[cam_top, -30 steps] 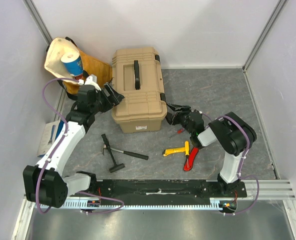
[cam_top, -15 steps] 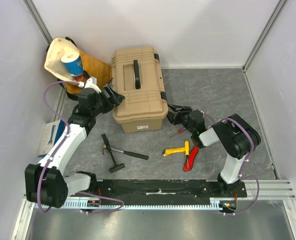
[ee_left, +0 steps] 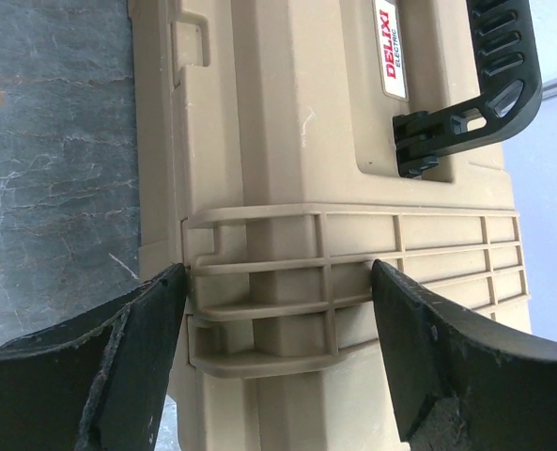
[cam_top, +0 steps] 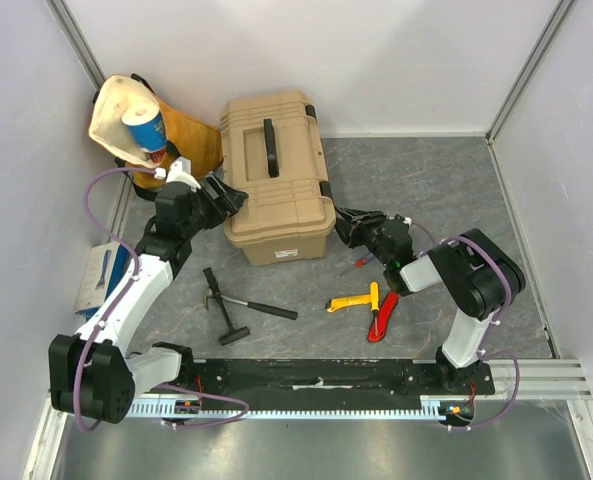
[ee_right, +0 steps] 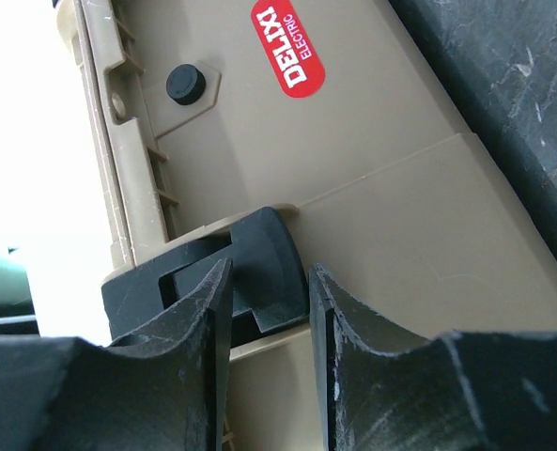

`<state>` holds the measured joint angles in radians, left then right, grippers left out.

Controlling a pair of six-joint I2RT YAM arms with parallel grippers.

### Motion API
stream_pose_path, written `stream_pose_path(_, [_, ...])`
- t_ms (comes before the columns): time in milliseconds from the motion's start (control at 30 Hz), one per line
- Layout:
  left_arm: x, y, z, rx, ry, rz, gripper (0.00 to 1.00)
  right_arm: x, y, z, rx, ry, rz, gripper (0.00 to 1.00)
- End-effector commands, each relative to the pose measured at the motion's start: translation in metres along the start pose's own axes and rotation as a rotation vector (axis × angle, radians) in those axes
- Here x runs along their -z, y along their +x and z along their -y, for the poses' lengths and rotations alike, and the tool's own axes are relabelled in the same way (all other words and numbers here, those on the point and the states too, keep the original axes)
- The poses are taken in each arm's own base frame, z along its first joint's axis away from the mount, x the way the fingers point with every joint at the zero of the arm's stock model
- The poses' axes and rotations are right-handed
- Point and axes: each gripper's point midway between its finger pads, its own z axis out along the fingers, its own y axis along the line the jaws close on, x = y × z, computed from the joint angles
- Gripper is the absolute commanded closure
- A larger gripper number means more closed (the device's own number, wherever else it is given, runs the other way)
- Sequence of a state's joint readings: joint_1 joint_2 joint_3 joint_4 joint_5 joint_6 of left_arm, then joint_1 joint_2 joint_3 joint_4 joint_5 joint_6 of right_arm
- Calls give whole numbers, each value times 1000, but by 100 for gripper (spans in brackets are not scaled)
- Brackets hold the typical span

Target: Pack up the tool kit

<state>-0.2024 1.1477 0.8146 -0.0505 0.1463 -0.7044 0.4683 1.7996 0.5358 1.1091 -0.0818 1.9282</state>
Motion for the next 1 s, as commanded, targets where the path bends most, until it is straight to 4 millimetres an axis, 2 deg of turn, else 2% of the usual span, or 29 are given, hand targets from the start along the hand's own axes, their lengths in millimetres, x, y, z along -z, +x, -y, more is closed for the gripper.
stream_pose_path(0, [11, 61, -24, -41, -51, -212, 17, 73, 112, -150, 250, -645, -408, 69])
stream_pose_path(133, [12, 71, -40, -51, -112, -242, 18, 69, 112, -144, 301, -613, -392, 71])
stream_pose_path(300, [12, 75, -49, -61, -152, -257, 18, 64, 108, -138, 348, -574, -370, 73])
stream_pose_path(633, [10, 77, -56, -59, -197, -281, 19, 50, 93, -118, 433, -453, -308, 73])
stream_pose_path(833, [9, 70, -54, -54, -208, -264, 19, 39, 80, -106, 491, -346, -253, 73])
stream_pose_path(967, [7, 71, -53, -54, -212, -277, 20, 30, 71, -90, 550, -235, -216, 72])
